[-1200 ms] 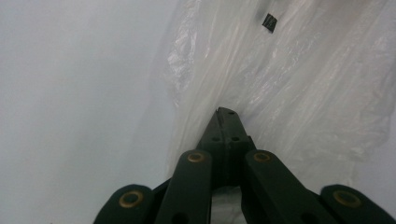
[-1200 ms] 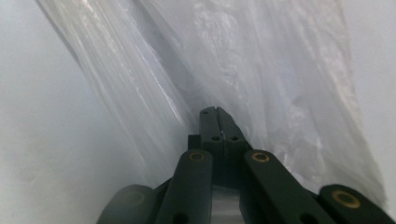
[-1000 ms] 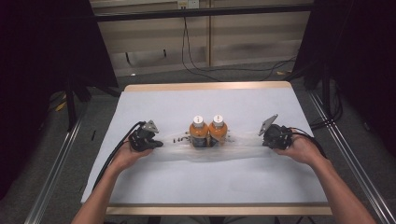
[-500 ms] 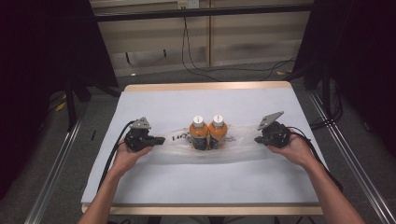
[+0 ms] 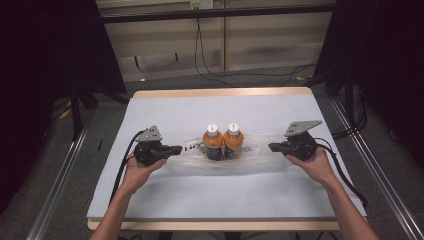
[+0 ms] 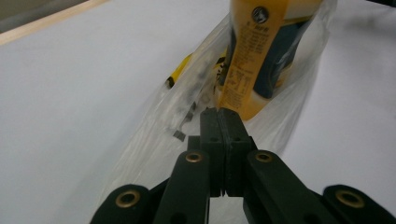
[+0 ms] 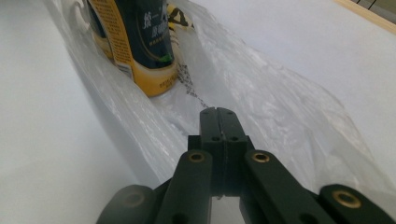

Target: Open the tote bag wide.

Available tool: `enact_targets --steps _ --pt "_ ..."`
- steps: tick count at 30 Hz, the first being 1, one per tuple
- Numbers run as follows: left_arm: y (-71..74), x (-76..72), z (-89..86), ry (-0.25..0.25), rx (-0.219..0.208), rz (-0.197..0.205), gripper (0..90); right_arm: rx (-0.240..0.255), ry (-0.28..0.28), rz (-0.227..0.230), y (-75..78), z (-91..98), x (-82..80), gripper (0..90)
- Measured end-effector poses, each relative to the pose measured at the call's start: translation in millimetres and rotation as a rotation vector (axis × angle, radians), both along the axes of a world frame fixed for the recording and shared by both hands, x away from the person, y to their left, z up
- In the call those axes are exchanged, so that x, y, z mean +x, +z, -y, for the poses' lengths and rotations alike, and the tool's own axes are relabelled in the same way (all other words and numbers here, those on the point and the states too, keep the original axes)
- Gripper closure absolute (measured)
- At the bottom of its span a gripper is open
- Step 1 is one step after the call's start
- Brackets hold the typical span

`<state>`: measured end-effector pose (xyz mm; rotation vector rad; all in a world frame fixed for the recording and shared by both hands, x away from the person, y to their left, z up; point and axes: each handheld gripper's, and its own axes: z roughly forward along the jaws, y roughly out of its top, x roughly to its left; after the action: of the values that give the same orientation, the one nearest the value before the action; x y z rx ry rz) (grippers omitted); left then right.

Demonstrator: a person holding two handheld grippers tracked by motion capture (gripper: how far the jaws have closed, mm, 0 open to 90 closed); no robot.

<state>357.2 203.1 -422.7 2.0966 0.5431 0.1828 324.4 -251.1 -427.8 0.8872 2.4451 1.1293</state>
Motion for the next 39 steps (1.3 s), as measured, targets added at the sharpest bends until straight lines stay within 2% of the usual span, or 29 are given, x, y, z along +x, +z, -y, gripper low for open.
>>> enact_targets --steps 2,3,5,9,13,18,21,22,25,30,33,35,37,38,39 --pt "1.7 -3.7 6.2 -0.011 -0.009 0.001 89.6 0.011 0.005 -0.006 -0.9 -2.7 1.9 90.0" --pt "2.2 -4.7 9.6 -0.022 0.002 0.006 89.6 0.019 0.004 -0.009 -1.3 -3.6 2.6 90.0" --pt "0.4 -8.1 20.9 -0.037 0.009 -0.014 89.5 0.041 0.01 -0.016 -2.3 -5.5 4.6 90.0" --pt "-3.7 -11.5 40.9 -0.088 0.031 -0.013 89.5 0.031 0.013 -0.011 -1.2 -10.9 5.3 90.0" --pt "-4.0 -12.8 55.4 -0.121 0.017 -0.023 89.5 0.028 0.041 0.008 5.3 -23.2 4.7 90.0" --pt "-5.7 -15.9 72.2 -0.138 0.01 -0.026 89.2 0.029 0.056 0.01 5.9 -37.5 10.9 90.0" --pt "-4.1 -14.8 79.8 -0.147 -0.002 -0.02 89.1 0.049 0.056 0.01 7.7 -42.6 13.7 90.0" --pt "-2.8 -14.8 82.4 -0.139 -0.007 -0.022 89.2 0.042 0.055 0.014 9.3 -45.0 14.7 90.0" --pt "-1.3 -13.5 92.5 -0.158 -0.019 -0.015 89.2 0.043 0.063 0.019 16.3 -51.6 16.4 90.0" --pt "-4.0 -14.9 110.3 -0.178 -0.002 -0.001 89.2 0.04 0.047 0.006 19.7 -54.5 27.8 90.0" --pt "-11.6 -15.5 120.5 -0.181 0.011 -0.013 89.3 0.048 0.057 -0.003 17.3 -59.7 31.2 90.0" --pt "-15.7 -18.3 125.3 -0.178 0.057 0.021 89.4 0.032 0.073 0.0 16.3 -67.0 31.1 90.0" --pt "-19.3 -19.4 127.0 -0.186 0.049 0.017 89.5 -0.004 0.073 0.0 17.1 -73.0 32.4 90.0" --pt "-20.9 -20.1 127.4 -0.17 0.056 0.009 89.5 -0.009 0.07 -0.006 17.4 -73.6 34.4 90.0" --pt "-22.6 -19.1 127.5 -0.174 0.041 0.009 89.5 0.002 0.07 -0.026 17.4 -73.0 38.2 90.0"
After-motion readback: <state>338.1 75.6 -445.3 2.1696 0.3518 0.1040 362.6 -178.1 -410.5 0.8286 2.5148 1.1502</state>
